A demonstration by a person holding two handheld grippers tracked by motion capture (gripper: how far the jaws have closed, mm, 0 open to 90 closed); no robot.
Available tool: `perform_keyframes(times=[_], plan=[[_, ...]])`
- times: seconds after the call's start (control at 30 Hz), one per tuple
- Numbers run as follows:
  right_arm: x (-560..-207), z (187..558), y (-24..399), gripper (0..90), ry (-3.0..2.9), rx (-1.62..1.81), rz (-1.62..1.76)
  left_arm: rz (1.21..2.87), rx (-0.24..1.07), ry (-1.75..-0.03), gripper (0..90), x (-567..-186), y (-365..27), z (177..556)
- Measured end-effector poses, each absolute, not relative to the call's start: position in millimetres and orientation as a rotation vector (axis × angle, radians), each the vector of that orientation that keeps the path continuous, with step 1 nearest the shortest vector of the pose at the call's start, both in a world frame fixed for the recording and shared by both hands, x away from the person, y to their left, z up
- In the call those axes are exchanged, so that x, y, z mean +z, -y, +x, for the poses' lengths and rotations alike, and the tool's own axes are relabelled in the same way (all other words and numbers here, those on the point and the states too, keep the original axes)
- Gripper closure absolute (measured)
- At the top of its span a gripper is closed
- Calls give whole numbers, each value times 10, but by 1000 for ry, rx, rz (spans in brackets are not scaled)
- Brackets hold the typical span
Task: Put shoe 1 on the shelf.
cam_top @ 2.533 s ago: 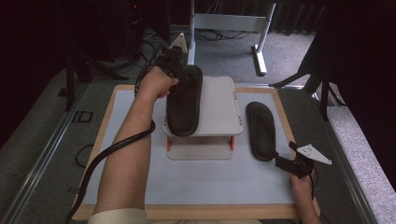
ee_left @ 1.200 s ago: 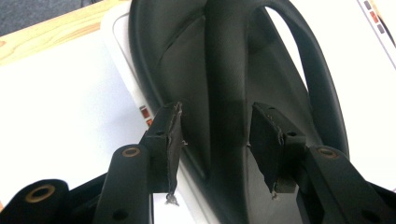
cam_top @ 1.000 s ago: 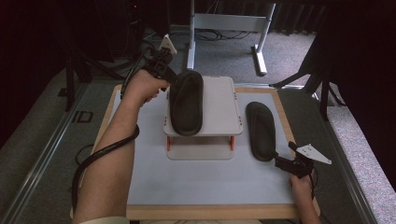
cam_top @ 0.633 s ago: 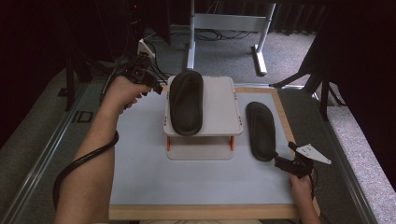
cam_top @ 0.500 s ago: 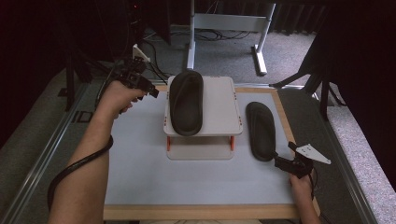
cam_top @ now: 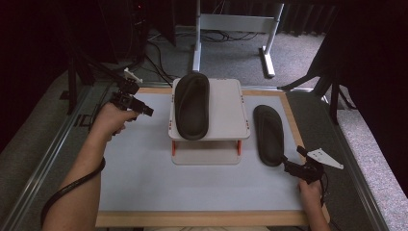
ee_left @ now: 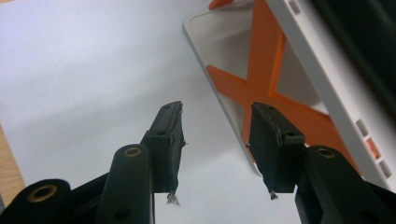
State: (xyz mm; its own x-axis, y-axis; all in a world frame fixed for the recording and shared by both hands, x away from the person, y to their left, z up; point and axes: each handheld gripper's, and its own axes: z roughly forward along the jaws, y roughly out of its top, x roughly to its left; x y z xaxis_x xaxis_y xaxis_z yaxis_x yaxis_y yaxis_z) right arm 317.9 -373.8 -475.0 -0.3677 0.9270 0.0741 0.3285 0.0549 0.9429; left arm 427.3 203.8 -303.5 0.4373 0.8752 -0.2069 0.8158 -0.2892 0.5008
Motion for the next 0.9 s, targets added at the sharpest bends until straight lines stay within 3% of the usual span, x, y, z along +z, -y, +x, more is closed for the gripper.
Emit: perform_keyframes(times=[0.43,0.9], plan=[[-4757,3199,3726,130,-1774,1328,1264,2097,131,-1348,544,-3433,-2092,3976],[-4760,3205,3725,129,-1781,1327,1263,1999,257,-1299,543,-3765,-2210,3637]])
